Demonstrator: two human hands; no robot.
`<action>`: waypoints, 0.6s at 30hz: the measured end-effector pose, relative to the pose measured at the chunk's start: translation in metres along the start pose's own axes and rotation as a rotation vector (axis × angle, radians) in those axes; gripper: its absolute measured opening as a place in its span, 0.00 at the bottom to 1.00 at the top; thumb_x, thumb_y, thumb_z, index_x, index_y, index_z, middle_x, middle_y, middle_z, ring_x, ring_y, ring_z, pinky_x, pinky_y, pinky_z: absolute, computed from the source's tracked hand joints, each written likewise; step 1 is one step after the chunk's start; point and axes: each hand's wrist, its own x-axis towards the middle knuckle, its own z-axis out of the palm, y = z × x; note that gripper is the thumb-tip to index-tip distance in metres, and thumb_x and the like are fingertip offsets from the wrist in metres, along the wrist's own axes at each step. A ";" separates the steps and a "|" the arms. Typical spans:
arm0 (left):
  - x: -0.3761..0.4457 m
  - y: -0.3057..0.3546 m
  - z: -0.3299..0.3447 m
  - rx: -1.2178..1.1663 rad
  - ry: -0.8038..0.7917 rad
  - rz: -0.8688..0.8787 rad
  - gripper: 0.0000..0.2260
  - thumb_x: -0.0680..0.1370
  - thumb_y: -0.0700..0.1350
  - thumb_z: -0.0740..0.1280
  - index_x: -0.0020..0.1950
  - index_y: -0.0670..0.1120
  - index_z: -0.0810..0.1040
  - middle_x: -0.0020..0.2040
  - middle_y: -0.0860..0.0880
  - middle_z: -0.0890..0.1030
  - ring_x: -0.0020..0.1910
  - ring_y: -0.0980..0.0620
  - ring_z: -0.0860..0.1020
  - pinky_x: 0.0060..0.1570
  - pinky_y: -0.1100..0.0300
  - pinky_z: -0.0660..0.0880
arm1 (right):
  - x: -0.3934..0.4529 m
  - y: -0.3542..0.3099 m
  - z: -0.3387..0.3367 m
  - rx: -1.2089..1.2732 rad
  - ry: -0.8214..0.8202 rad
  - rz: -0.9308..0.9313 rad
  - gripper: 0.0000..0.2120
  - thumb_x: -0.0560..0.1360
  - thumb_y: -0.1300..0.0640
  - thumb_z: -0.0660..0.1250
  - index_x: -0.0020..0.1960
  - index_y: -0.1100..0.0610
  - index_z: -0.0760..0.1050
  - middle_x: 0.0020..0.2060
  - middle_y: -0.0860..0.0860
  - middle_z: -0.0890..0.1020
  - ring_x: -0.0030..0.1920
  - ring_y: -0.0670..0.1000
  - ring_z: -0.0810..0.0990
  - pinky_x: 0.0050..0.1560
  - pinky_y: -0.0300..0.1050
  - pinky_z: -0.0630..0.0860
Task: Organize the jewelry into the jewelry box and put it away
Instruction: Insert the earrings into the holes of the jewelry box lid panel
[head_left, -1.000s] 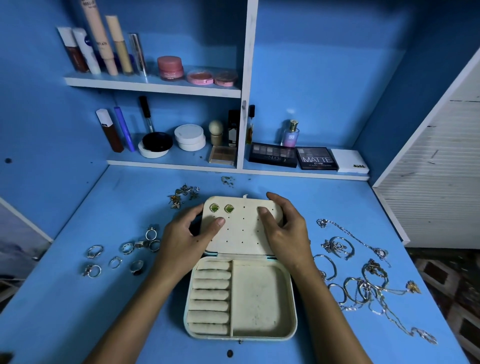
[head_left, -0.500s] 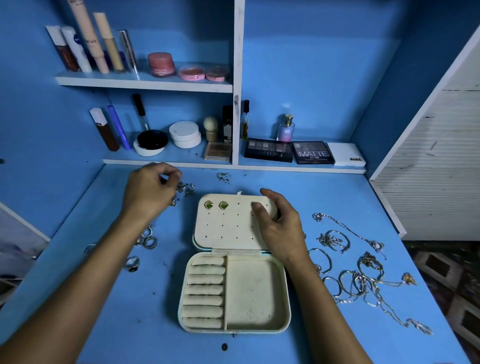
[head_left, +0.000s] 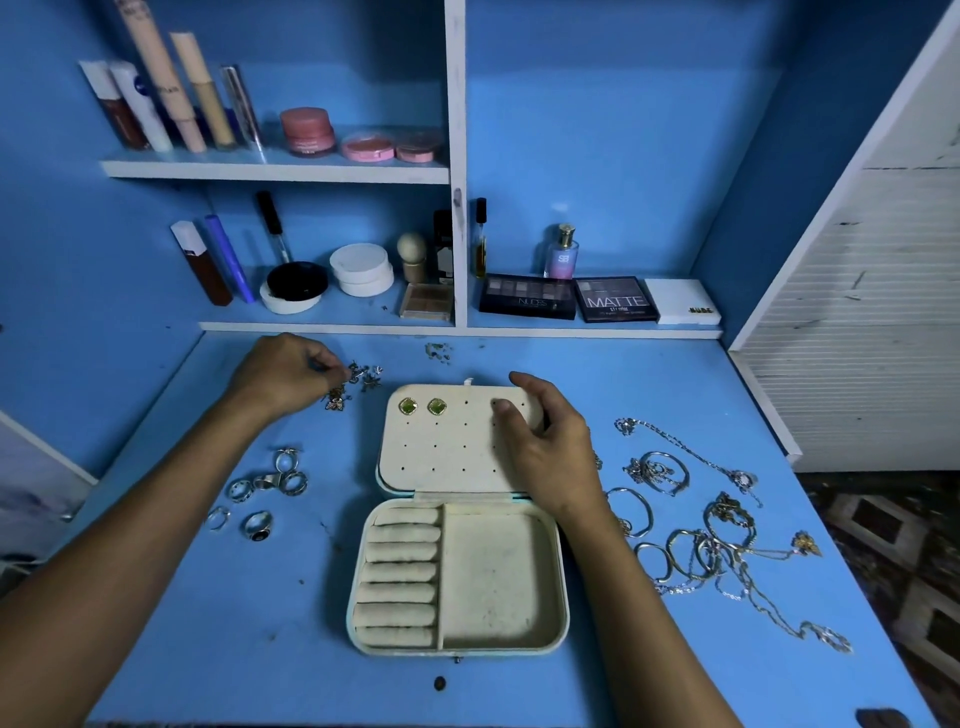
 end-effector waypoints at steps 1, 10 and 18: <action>0.001 0.001 0.000 0.012 0.000 -0.014 0.05 0.73 0.51 0.74 0.43 0.50 0.86 0.42 0.53 0.84 0.45 0.54 0.79 0.46 0.61 0.72 | 0.000 0.000 0.000 0.000 0.001 0.005 0.13 0.79 0.53 0.68 0.63 0.48 0.77 0.23 0.41 0.67 0.25 0.44 0.63 0.30 0.31 0.66; 0.003 0.001 0.003 0.065 0.014 -0.085 0.05 0.73 0.51 0.74 0.39 0.52 0.84 0.40 0.53 0.83 0.43 0.53 0.78 0.47 0.61 0.74 | -0.001 -0.002 -0.001 0.010 -0.002 0.006 0.13 0.79 0.53 0.68 0.63 0.48 0.77 0.20 0.41 0.64 0.24 0.44 0.62 0.29 0.30 0.64; 0.005 -0.003 0.002 0.010 0.050 -0.047 0.04 0.74 0.48 0.74 0.42 0.49 0.85 0.42 0.51 0.85 0.47 0.51 0.81 0.51 0.57 0.77 | -0.001 -0.004 -0.001 0.007 -0.004 0.011 0.13 0.79 0.54 0.68 0.64 0.48 0.77 0.20 0.42 0.63 0.24 0.44 0.62 0.28 0.29 0.63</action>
